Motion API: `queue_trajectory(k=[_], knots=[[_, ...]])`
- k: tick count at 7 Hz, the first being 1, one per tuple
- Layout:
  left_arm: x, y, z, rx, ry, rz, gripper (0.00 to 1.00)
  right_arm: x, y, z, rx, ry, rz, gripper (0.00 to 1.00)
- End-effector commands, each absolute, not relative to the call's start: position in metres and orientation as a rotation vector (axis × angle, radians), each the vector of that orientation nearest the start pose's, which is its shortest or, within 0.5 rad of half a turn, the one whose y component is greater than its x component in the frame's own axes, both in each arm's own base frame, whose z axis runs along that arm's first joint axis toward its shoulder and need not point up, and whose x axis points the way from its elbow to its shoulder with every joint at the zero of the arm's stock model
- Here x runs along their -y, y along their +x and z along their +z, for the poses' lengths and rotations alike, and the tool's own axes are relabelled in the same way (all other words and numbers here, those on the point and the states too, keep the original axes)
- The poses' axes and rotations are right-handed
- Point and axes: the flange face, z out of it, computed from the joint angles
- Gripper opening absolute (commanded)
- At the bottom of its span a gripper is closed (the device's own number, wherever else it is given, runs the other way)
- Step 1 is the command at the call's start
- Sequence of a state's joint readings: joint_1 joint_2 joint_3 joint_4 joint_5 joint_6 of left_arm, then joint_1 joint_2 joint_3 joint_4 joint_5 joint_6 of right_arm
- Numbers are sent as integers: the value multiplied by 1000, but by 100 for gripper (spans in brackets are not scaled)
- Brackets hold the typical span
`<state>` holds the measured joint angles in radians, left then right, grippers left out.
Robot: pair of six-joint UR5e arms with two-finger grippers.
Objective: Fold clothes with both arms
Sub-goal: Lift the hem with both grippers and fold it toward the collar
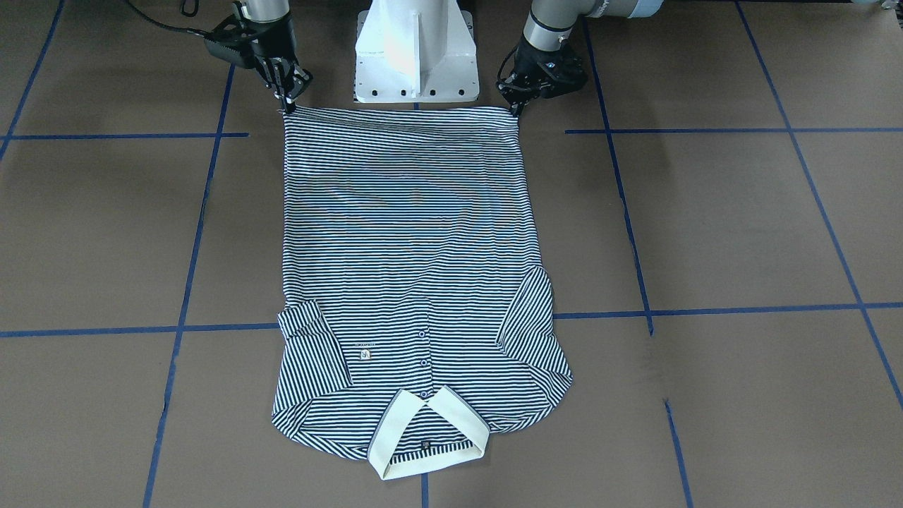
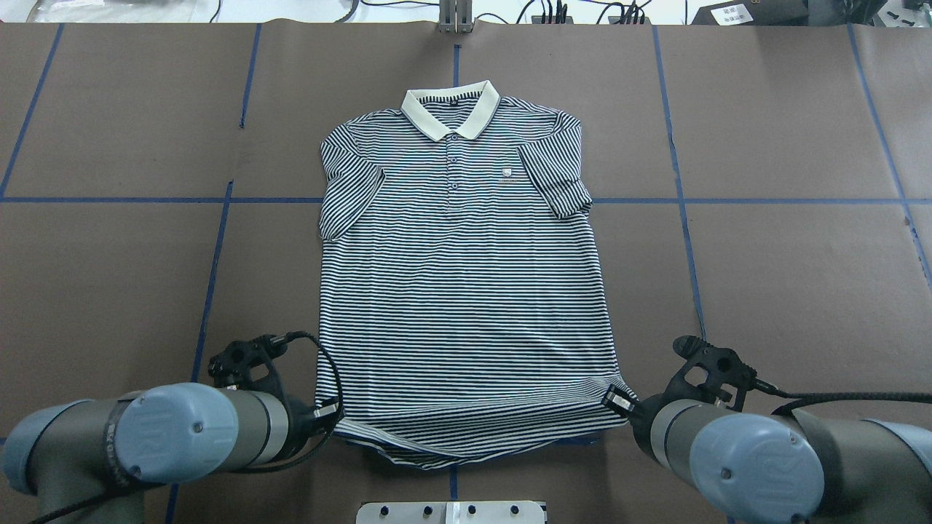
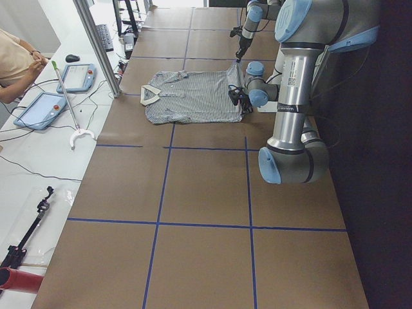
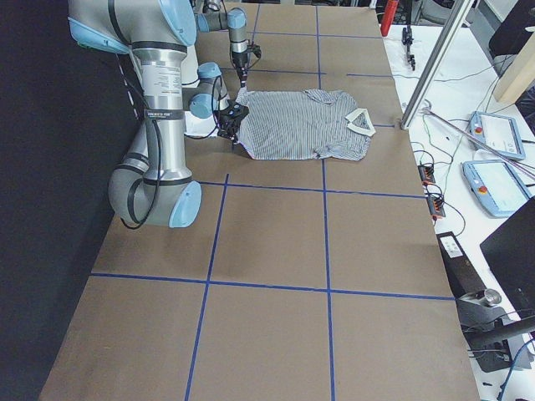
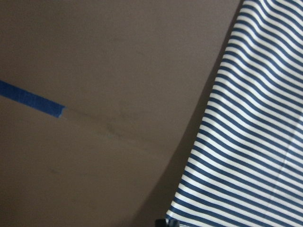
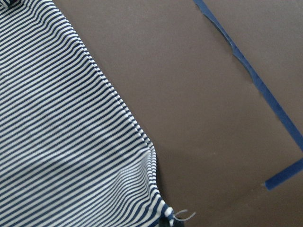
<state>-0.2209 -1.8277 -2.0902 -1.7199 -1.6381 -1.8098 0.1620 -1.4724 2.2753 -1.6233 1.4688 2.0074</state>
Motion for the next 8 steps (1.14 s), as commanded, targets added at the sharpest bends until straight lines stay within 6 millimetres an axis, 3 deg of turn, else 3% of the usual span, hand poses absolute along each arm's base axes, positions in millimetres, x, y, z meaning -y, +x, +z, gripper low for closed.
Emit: queue_trajectory(k=[1,2,3,4,5,6,7,8], knots=[[294,471,230,-946,24,-414,0,254,-402,307,767,-18,612,0],[324,454,230,-938,102,-382,0,280,-395,300,779,7,595,0],[361,442,245,-886,178,-338,0,327,-407,293,780,22,609,0],[397,446,265,-850,209,-354,0,388,-429,277,778,18,655,0],[443,456,272,-842,249,-374,0,436,-432,280,746,46,660,0],[479,464,275,-810,313,-402,0,471,-442,281,718,65,664,0],[502,470,282,-798,371,-414,0,513,-453,278,715,79,703,0],[525,466,292,-812,394,-439,0,540,-454,289,723,92,725,0]])
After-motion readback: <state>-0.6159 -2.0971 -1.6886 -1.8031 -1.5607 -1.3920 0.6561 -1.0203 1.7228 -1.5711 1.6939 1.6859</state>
